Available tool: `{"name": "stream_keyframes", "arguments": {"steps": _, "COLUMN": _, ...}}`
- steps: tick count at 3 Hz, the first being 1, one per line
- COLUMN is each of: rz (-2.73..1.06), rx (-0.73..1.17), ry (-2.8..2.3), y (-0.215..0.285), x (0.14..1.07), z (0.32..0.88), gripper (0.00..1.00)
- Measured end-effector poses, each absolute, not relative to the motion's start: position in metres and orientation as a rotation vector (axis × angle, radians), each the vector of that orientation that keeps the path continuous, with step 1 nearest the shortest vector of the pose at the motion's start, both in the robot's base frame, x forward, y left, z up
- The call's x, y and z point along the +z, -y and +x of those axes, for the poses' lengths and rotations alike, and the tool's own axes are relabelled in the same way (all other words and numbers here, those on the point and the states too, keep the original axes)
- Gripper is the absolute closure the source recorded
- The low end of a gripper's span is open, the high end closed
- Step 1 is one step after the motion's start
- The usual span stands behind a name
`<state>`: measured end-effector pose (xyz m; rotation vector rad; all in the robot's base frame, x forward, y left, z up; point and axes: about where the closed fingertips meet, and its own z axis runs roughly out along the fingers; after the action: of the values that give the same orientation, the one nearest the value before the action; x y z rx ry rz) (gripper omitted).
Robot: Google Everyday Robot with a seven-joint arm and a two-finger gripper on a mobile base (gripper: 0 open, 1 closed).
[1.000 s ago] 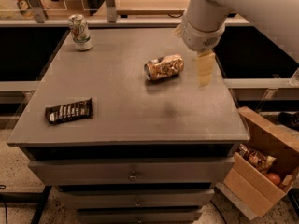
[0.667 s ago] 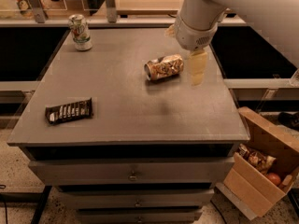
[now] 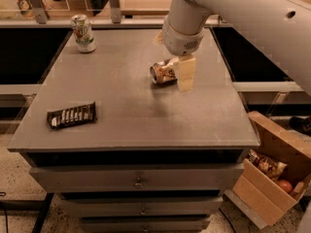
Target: Place orange can upright
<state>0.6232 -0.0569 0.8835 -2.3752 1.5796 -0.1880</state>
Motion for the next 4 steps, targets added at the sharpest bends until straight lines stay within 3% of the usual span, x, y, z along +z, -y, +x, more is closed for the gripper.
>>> {"name": "stream_keyframes", "arguments": {"steps": 4, "rz": -2.334, "rx": -0.089, "ry": -1.781, "y": 0.038, "x": 0.836, "z": 0.654, "gripper": 0.00}}
